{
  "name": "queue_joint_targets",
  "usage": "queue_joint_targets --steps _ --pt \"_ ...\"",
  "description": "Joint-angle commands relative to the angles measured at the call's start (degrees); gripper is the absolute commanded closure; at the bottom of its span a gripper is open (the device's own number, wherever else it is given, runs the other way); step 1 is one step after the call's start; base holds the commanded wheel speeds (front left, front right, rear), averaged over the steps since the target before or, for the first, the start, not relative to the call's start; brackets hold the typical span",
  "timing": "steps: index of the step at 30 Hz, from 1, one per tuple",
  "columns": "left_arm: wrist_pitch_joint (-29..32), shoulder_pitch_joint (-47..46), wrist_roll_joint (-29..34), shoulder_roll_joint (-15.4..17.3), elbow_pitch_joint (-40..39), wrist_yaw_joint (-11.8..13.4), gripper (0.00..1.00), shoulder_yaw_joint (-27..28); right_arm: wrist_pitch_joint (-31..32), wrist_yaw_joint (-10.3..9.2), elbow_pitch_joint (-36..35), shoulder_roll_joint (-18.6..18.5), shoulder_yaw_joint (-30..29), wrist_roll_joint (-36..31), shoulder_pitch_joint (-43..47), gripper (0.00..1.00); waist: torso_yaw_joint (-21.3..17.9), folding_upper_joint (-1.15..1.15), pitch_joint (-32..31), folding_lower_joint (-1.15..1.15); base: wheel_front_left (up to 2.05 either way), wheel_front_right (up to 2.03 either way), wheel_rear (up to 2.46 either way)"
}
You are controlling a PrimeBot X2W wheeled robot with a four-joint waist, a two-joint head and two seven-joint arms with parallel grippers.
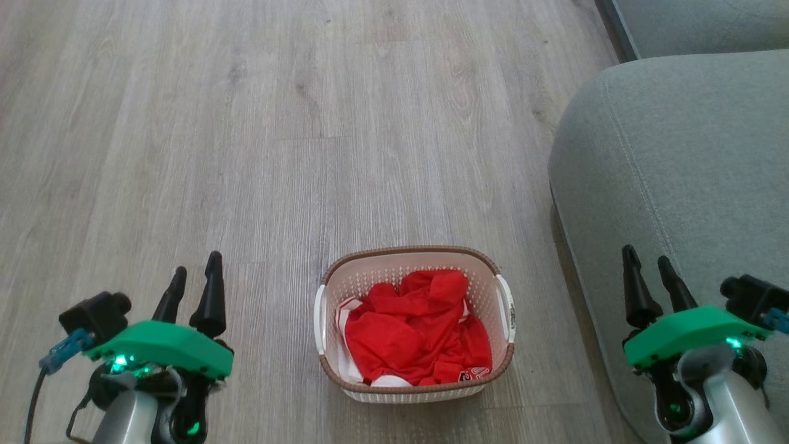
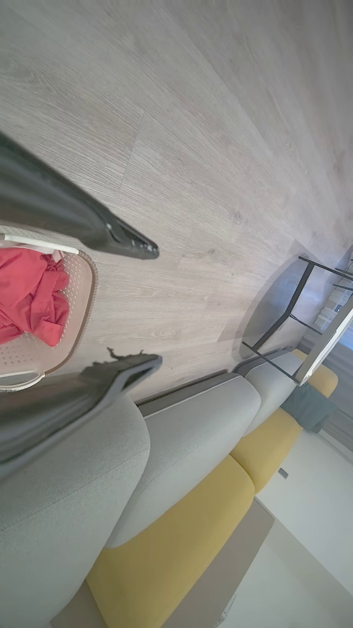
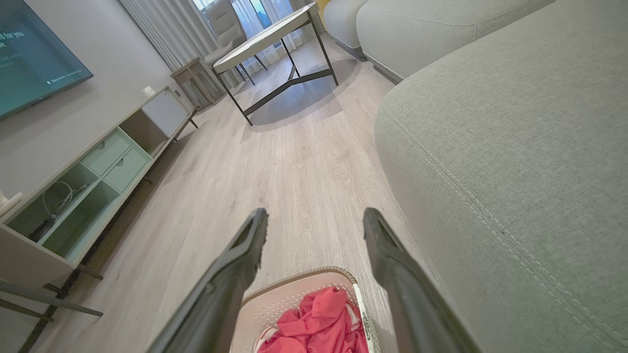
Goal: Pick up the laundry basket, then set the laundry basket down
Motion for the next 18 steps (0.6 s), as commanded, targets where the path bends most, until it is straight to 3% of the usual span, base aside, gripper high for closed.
queue_joint_targets --steps 1,18 --pt "-0.9 -3.2 1.8 1.6 -1.9 0.4 0.0 1.1 -1.1 -0.05 -1.5 -1.7 1.3 -1.8 -3.5 0.0 0.0 0.0 -0.1 0.0 0.0 0.0 0.0" --pt "-2.7 -3.0 13.5 3.8 -3.0 5.2 0.0 -1.6 -3.7 -0.06 -0.2 -2.7 2.9 -10.8 -4.0 0.0 0.3 0.0 -0.1 0.0 0.0 0.0 0.0"
